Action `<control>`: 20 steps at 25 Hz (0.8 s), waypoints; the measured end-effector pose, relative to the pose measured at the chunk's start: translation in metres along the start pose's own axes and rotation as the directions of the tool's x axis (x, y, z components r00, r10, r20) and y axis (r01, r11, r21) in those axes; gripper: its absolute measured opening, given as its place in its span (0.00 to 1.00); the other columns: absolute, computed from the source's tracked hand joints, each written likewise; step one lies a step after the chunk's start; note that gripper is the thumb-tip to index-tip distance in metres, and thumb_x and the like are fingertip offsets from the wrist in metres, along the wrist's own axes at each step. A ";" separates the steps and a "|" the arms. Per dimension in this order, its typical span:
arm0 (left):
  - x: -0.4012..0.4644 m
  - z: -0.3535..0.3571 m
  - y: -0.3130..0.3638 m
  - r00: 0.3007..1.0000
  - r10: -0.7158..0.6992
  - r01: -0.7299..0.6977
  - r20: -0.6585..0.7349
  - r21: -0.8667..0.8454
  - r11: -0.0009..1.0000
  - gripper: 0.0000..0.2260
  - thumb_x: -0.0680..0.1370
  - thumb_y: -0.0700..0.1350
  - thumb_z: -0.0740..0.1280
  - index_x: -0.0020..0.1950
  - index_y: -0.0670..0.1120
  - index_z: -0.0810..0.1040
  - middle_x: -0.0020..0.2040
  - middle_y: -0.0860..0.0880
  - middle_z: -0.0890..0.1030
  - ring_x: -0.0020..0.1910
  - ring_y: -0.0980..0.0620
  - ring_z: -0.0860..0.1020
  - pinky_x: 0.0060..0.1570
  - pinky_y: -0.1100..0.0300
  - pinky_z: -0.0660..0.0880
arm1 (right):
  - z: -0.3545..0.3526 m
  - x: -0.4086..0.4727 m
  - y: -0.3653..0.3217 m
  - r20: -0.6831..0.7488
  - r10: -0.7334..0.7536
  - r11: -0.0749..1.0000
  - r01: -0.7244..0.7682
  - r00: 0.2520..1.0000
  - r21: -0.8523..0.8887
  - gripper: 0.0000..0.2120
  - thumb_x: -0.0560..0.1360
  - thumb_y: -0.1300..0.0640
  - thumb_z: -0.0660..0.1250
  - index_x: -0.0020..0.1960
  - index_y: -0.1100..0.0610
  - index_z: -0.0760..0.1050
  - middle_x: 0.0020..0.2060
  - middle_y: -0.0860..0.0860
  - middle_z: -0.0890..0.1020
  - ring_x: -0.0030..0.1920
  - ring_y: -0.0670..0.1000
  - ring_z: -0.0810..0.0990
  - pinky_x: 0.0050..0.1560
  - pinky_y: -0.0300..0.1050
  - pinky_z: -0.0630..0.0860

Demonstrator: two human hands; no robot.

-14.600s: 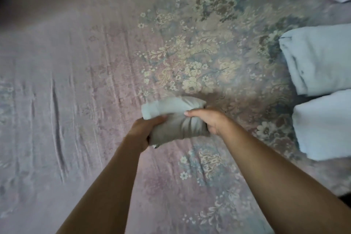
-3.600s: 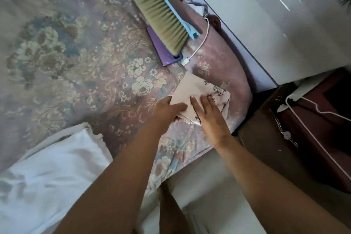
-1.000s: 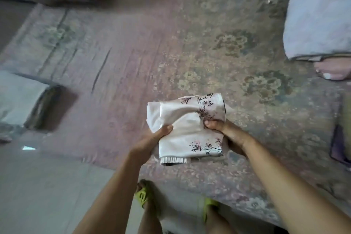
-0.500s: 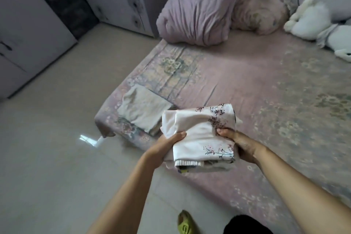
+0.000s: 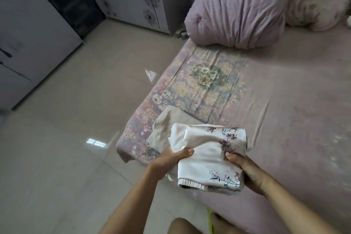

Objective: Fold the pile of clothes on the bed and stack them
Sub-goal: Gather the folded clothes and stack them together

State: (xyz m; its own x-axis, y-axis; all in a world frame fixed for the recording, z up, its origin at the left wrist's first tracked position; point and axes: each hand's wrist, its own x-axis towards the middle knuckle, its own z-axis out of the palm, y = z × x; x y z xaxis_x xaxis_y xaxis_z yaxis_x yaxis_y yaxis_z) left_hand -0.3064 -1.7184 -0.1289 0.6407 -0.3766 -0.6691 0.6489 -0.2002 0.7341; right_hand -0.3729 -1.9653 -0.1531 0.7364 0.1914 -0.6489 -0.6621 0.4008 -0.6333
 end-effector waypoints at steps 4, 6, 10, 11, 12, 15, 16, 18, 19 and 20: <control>0.078 -0.074 0.034 0.993 -0.032 0.010 0.113 0.187 0.982 0.33 0.59 0.56 0.79 0.61 0.47 0.77 0.54 0.47 0.83 0.54 0.47 0.81 0.59 0.48 0.76 | 0.030 0.073 0.023 -0.127 0.008 0.982 0.017 0.992 0.189 0.48 0.46 0.44 0.84 0.62 0.60 0.74 0.55 0.61 0.81 0.55 0.60 0.81 0.52 0.54 0.80; 0.133 -0.108 0.032 0.987 -0.049 0.002 0.155 0.291 0.957 0.37 0.57 0.60 0.80 0.62 0.49 0.76 0.56 0.47 0.83 0.55 0.47 0.81 0.59 0.45 0.75 | 0.042 0.116 0.038 -0.221 0.032 0.973 0.019 0.975 0.229 0.42 0.49 0.46 0.83 0.59 0.59 0.76 0.52 0.60 0.83 0.51 0.58 0.83 0.51 0.53 0.80; 0.205 -0.130 -0.004 0.990 -0.025 0.113 -0.139 0.675 0.729 0.54 0.61 0.63 0.77 0.76 0.42 0.53 0.73 0.41 0.64 0.72 0.43 0.64 0.70 0.43 0.62 | 0.055 0.195 0.077 -0.650 -0.103 0.991 0.136 0.753 0.000 0.13 0.68 0.55 0.77 0.48 0.57 0.78 0.44 0.55 0.85 0.39 0.48 0.83 0.42 0.45 0.78; 0.206 -0.127 -0.013 0.977 0.023 0.142 -0.212 0.731 0.667 0.55 0.65 0.62 0.74 0.77 0.41 0.45 0.77 0.40 0.55 0.75 0.42 0.56 0.73 0.42 0.55 | 0.058 0.205 0.084 -0.721 -0.161 0.985 0.155 0.674 -0.075 0.13 0.68 0.51 0.76 0.48 0.55 0.78 0.44 0.52 0.85 0.41 0.48 0.83 0.45 0.47 0.78; 0.202 -0.124 -0.019 0.968 0.113 0.110 -0.224 0.785 0.609 0.53 0.69 0.61 0.72 0.77 0.41 0.41 0.78 0.40 0.49 0.76 0.43 0.51 0.74 0.43 0.47 | 0.060 0.211 0.092 -0.765 -0.221 0.975 0.125 0.605 -0.183 0.21 0.67 0.44 0.76 0.54 0.55 0.78 0.49 0.53 0.84 0.50 0.50 0.83 0.53 0.50 0.77; 0.175 -0.115 -0.016 0.785 0.607 -0.257 0.126 0.957 0.133 0.38 0.76 0.58 0.61 0.77 0.41 0.48 0.77 0.39 0.54 0.76 0.44 0.50 0.73 0.44 0.42 | 0.075 0.197 0.095 -0.766 -0.519 0.794 -0.117 0.379 -0.596 0.38 0.74 0.46 0.68 0.74 0.65 0.57 0.72 0.63 0.62 0.73 0.59 0.59 0.74 0.40 0.52; 0.168 -0.108 -0.013 0.651 0.690 -0.390 0.316 0.919 -0.053 0.33 0.76 0.54 0.58 0.76 0.41 0.53 0.76 0.39 0.58 0.75 0.43 0.53 0.73 0.42 0.46 | 0.083 0.189 0.090 -0.637 -0.704 0.633 -0.130 0.314 -0.763 0.33 0.77 0.50 0.64 0.74 0.66 0.57 0.73 0.64 0.60 0.74 0.59 0.57 0.74 0.40 0.50; 0.165 -0.091 -0.013 0.512 0.677 -0.551 0.529 0.807 -0.213 0.28 0.75 0.48 0.55 0.75 0.41 0.59 0.75 0.40 0.61 0.75 0.42 0.56 0.72 0.42 0.50 | 0.105 0.183 0.077 -0.347 -0.898 0.323 -0.130 0.272 -0.938 0.24 0.77 0.58 0.57 0.71 0.65 0.66 0.71 0.64 0.64 0.73 0.60 0.61 0.73 0.49 0.55; 0.171 -0.085 -0.018 0.500 0.650 -0.571 0.572 0.782 -0.249 0.27 0.76 0.47 0.54 0.74 0.41 0.61 0.75 0.42 0.62 0.75 0.44 0.56 0.73 0.43 0.51 | 0.108 0.192 0.077 -0.284 -0.907 0.244 -0.162 0.311 -0.956 0.22 0.76 0.59 0.56 0.69 0.64 0.69 0.70 0.62 0.67 0.72 0.60 0.62 0.72 0.53 0.57; 0.180 -0.083 -0.024 0.515 0.627 -0.553 0.585 0.785 -0.278 0.26 0.77 0.47 0.53 0.74 0.42 0.63 0.74 0.42 0.63 0.76 0.45 0.56 0.73 0.44 0.51 | 0.110 0.206 0.080 -0.280 -0.891 0.211 -0.218 0.358 -0.953 0.22 0.76 0.58 0.55 0.68 0.62 0.71 0.70 0.60 0.68 0.71 0.60 0.64 0.71 0.55 0.57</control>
State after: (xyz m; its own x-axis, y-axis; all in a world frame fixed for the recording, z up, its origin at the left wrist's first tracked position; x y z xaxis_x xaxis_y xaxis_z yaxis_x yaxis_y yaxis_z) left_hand -0.1727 -1.7068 -0.2771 0.4966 -0.8484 0.1835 -0.8573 -0.4462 0.2568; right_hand -0.2590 -1.7957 -0.2906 0.8148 -0.5389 0.2136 -0.4327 -0.8107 -0.3945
